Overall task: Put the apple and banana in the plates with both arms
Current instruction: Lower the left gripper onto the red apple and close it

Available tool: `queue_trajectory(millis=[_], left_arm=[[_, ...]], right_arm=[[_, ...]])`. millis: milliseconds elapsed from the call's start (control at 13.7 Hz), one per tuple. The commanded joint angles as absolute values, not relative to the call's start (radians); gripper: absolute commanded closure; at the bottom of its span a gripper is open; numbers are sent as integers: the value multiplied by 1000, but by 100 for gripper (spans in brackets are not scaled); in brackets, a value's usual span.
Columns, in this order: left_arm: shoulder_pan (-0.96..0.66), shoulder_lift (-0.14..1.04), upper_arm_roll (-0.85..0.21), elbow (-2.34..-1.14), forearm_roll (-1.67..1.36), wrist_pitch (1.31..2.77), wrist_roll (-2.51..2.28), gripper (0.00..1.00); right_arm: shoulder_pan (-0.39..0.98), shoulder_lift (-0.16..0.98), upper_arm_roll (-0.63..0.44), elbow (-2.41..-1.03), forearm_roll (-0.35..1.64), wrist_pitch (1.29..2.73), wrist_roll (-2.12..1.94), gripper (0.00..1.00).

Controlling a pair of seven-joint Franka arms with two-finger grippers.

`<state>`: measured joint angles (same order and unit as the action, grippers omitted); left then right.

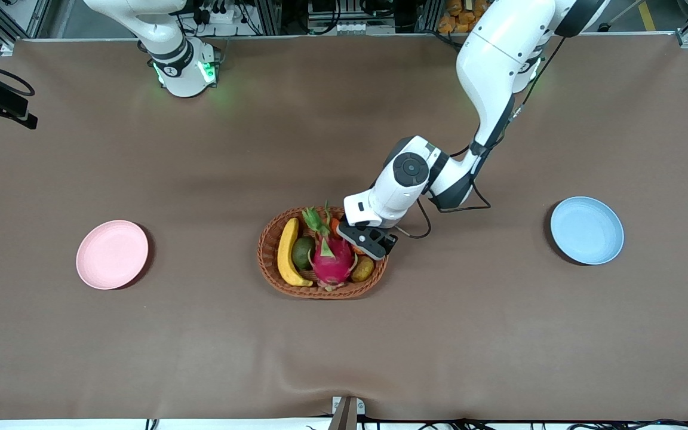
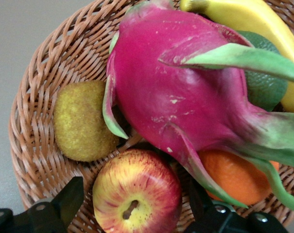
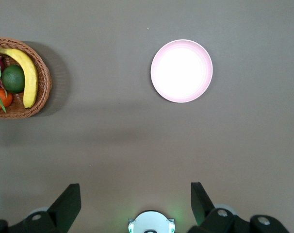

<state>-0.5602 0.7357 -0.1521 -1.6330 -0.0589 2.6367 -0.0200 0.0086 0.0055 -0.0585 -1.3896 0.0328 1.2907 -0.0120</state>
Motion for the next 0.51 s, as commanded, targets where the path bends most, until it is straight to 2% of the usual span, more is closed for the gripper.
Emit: queue_trajectory(millis=[0, 73, 146, 219, 365, 438], left_arm=[[-563, 744, -147, -1628, -38, 2658, -18, 19], [-563, 739, -147, -1628, -38, 2658, -18, 44], [-561, 735, -149, -1628, -38, 2658, -21, 55], [-560, 730, -149, -1625, -38, 2658, -28, 59], [-551, 687, -150, -1631, -38, 2639, -25, 83], [-555, 663, -152, -1629, -40, 2605, -31, 88]], right_arm=[[5, 6, -55, -1382, 32, 1290, -9, 0], [5, 8, -55, -1382, 34, 1290, -9, 0], [8, 8, -55, -1382, 34, 1290, -9, 0], [9, 9, -54, -1382, 32, 1290, -9, 0], [18, 18, -52, -1382, 31, 1292, -14, 0], [23, 34, -51, -1381, 25, 1299, -12, 0]])
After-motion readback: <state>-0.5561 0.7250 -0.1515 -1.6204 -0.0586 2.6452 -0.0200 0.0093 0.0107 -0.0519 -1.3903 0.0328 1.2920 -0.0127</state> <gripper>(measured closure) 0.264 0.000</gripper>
